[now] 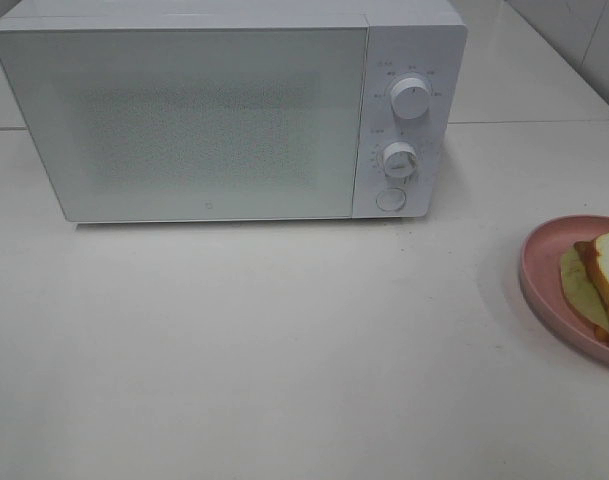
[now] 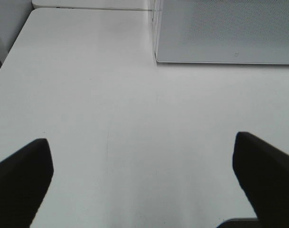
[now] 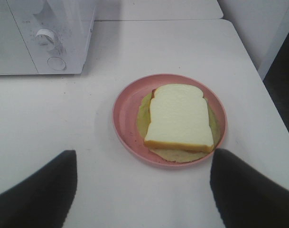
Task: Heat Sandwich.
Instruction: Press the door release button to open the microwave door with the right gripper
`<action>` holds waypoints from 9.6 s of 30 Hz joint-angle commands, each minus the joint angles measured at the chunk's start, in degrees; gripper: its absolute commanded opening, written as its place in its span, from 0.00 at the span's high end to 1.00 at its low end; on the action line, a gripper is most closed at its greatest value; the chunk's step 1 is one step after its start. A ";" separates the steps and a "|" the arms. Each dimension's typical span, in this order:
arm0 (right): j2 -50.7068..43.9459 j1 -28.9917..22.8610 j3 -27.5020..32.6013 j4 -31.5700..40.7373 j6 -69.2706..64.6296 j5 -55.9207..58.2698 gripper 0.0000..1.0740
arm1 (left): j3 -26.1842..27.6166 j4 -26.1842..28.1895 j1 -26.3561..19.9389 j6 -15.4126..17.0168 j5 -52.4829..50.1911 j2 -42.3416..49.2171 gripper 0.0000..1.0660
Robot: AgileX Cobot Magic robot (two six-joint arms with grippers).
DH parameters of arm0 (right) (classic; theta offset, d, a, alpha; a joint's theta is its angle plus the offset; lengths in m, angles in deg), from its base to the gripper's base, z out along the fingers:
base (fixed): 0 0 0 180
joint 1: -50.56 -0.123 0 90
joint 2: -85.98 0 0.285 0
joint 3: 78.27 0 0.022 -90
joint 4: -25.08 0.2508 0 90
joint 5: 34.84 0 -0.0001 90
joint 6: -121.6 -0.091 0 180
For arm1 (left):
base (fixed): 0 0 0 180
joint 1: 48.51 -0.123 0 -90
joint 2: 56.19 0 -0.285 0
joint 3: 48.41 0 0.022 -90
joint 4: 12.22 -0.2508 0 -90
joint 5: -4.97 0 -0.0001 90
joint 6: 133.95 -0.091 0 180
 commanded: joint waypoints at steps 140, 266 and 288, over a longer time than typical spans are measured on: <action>92.30 -47.96 10.26 53.80 -22.46 -116.31 0.32 | -0.17 0.11 0.00 0.46 -0.40 1.26 0.08; 120.38 -27.44 -26.53 35.35 -73.11 -118.83 1.00 | -0.17 0.11 0.06 0.46 -0.40 0.92 0.08; 119.18 -27.44 -25.73 34.43 -73.17 -114.02 1.00 | -0.17 0.11 0.06 0.46 -0.40 0.92 0.08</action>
